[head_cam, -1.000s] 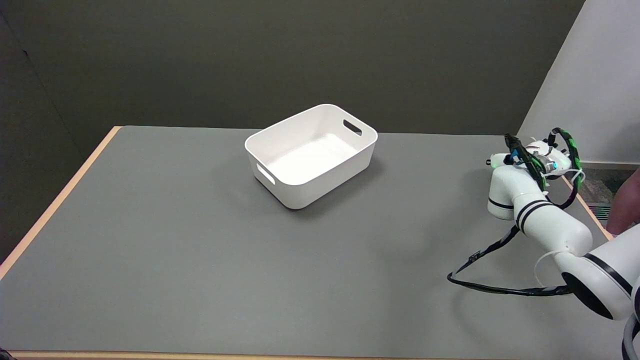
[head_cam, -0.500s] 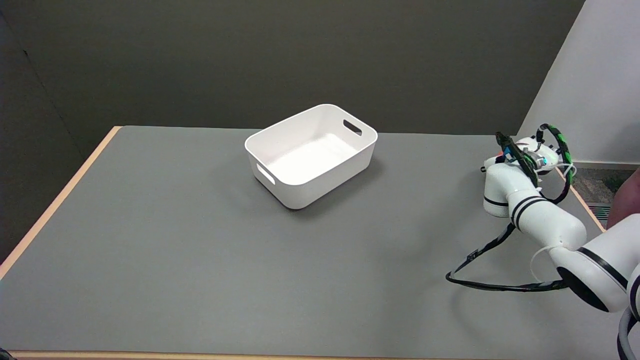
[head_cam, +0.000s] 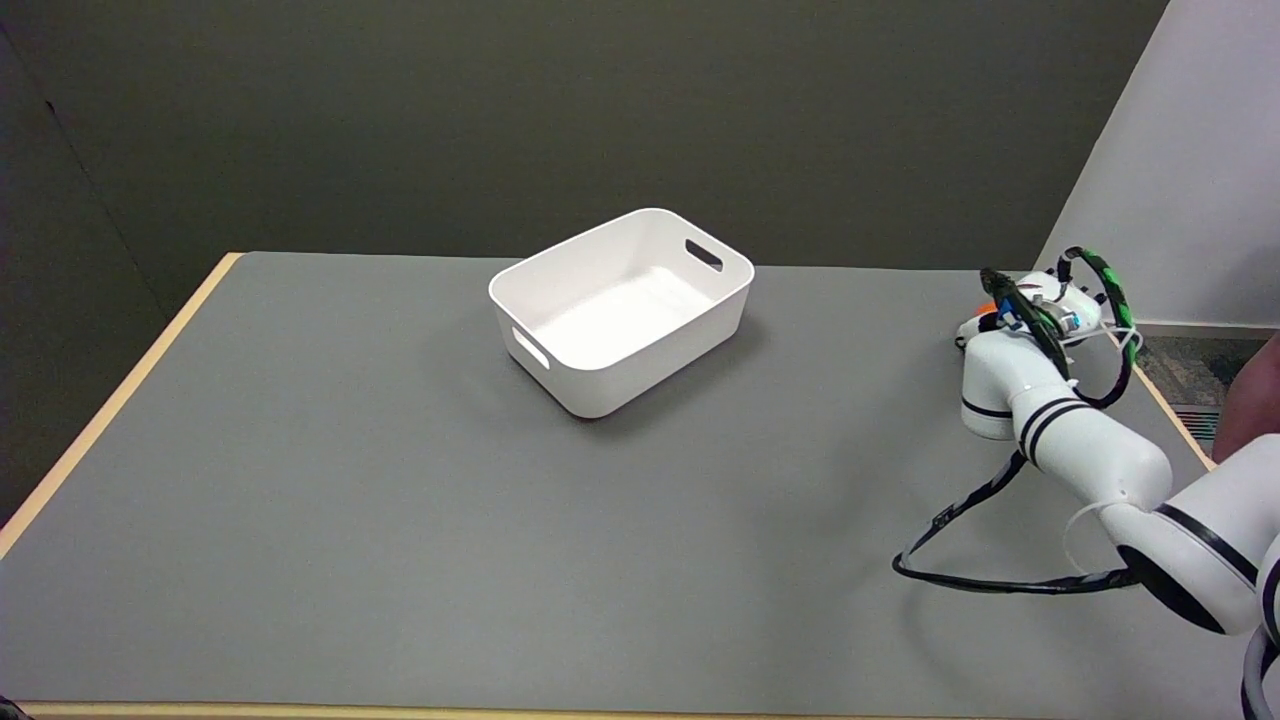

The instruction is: Pick up mango.

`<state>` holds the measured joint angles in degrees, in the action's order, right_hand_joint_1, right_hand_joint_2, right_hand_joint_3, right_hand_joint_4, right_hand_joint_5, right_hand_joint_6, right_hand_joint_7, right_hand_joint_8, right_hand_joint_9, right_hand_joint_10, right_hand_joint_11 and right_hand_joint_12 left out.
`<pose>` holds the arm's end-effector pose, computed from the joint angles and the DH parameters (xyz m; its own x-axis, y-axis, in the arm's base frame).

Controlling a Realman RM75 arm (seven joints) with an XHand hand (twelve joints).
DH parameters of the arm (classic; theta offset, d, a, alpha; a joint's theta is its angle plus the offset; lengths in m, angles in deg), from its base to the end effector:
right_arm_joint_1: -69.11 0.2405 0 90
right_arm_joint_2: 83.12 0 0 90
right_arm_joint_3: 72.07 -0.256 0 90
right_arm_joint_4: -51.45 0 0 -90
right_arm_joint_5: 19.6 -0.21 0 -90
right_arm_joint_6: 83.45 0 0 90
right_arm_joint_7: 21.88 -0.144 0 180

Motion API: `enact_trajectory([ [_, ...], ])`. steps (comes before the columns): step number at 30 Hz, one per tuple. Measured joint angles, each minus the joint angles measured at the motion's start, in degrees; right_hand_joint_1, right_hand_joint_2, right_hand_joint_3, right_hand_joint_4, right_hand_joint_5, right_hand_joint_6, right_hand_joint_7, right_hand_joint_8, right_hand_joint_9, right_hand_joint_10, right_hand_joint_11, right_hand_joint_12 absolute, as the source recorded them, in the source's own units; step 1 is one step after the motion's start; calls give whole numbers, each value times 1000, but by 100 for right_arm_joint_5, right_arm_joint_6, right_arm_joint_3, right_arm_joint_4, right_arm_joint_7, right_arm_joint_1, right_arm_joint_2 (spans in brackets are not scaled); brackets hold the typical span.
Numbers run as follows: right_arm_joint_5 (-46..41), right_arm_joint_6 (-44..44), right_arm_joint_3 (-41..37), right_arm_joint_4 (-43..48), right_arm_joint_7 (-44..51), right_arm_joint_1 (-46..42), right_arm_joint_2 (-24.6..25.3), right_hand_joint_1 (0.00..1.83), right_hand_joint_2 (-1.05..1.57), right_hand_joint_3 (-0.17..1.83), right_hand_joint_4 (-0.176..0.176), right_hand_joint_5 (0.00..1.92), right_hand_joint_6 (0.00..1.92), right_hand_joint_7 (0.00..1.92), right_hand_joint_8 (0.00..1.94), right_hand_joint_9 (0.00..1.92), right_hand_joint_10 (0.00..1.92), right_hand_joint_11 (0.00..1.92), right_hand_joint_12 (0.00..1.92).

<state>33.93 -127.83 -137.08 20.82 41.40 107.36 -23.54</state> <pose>-0.2836 -0.3917 0.5459 0.9715 0.0025 0.2370 -0.1144 0.8807 0.4596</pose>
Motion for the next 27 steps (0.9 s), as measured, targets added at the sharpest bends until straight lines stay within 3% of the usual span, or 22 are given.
enact_trajectory([
  [11, 7, 17, -385, -1287, -368, -686, -72, 1161, 1144, 352, -176, 609, 1569, 665, 1602, 865, 1921, 329, 1921],
  [27, 1039, 118, -1286, -4248, -2356, -2079, -134, 1171, 1115, 379, -176, 636, 1540, 691, 1571, 898, 1921, 258, 1921],
])
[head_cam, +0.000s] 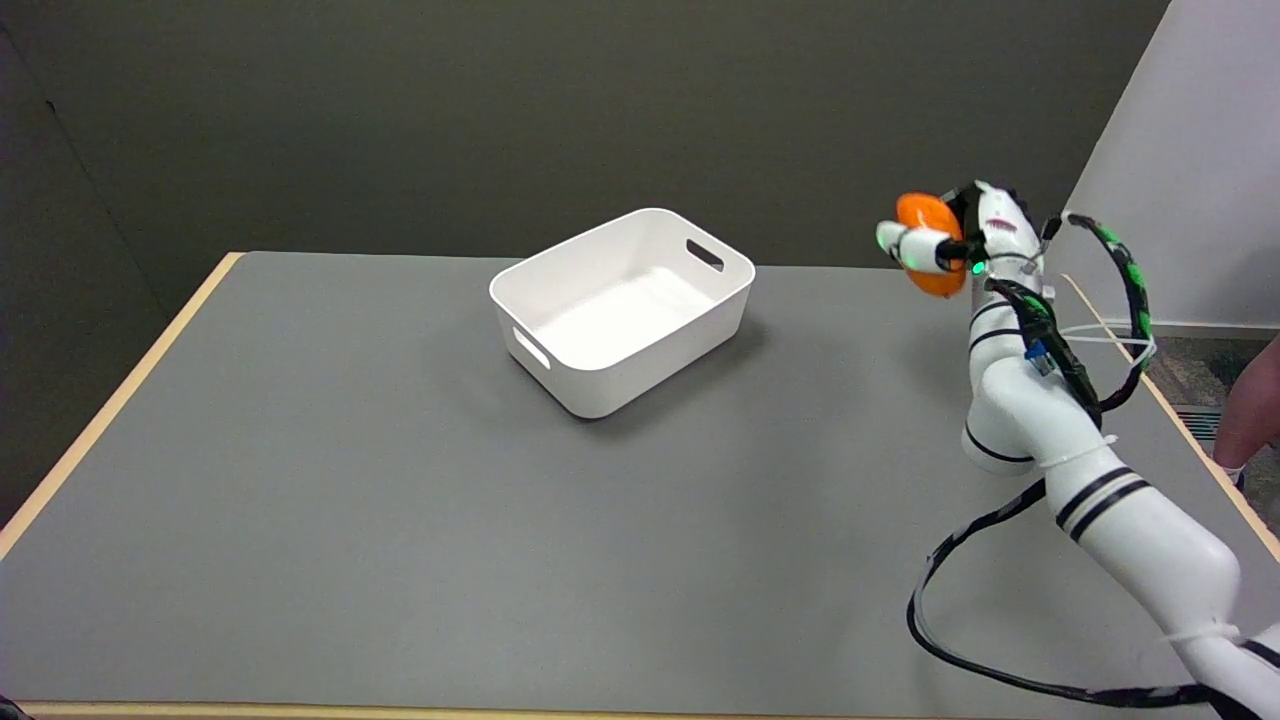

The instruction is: Pick up mango.

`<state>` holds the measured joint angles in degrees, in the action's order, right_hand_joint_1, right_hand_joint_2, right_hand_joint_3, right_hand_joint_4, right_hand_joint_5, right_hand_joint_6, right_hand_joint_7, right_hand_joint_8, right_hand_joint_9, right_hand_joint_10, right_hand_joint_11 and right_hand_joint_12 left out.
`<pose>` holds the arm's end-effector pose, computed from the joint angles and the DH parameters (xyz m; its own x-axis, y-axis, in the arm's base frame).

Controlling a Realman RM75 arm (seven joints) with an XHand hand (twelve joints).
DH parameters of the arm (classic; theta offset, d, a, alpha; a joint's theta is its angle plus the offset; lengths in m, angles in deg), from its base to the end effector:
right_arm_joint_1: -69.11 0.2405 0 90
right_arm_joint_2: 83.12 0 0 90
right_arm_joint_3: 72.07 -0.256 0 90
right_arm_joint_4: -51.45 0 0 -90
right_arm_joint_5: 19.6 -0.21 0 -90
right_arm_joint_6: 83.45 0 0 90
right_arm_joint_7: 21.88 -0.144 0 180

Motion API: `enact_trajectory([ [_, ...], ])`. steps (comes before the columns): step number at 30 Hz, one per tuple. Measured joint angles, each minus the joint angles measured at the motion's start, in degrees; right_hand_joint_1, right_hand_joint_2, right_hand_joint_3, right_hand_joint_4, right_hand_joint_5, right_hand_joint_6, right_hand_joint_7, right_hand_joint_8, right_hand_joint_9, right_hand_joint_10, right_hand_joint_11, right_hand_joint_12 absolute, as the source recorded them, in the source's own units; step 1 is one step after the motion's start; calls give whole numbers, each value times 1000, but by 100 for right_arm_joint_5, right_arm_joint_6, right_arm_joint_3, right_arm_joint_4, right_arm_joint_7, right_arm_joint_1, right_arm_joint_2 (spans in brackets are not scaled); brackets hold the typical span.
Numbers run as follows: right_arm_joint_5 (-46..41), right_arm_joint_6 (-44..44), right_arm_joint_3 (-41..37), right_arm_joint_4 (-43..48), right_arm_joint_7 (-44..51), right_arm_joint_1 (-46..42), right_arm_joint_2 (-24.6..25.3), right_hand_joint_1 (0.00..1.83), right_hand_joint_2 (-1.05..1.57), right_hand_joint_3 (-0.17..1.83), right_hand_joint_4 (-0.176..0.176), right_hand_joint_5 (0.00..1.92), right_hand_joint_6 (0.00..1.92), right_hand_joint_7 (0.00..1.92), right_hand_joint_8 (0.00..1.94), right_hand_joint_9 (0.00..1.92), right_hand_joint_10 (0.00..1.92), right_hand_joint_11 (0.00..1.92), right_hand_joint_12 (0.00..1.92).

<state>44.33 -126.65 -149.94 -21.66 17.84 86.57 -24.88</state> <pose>-0.2122 -0.3822 0.4672 0.7361 0.4775 0.4796 -0.6750 0.4657 0.5723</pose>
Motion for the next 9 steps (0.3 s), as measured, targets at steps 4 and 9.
enact_trajectory([
  [4, 379, 159, -56, -616, -482, -212, 0, 1173, 1111, 382, -176, 640, 1537, 695, 1567, 905, 1921, 263, 1921],
  [9, 750, 451, 18, -1143, -987, -303, 2, 1175, 1108, 383, -176, 646, 1528, 700, 1559, 912, 1921, 253, 1921],
])
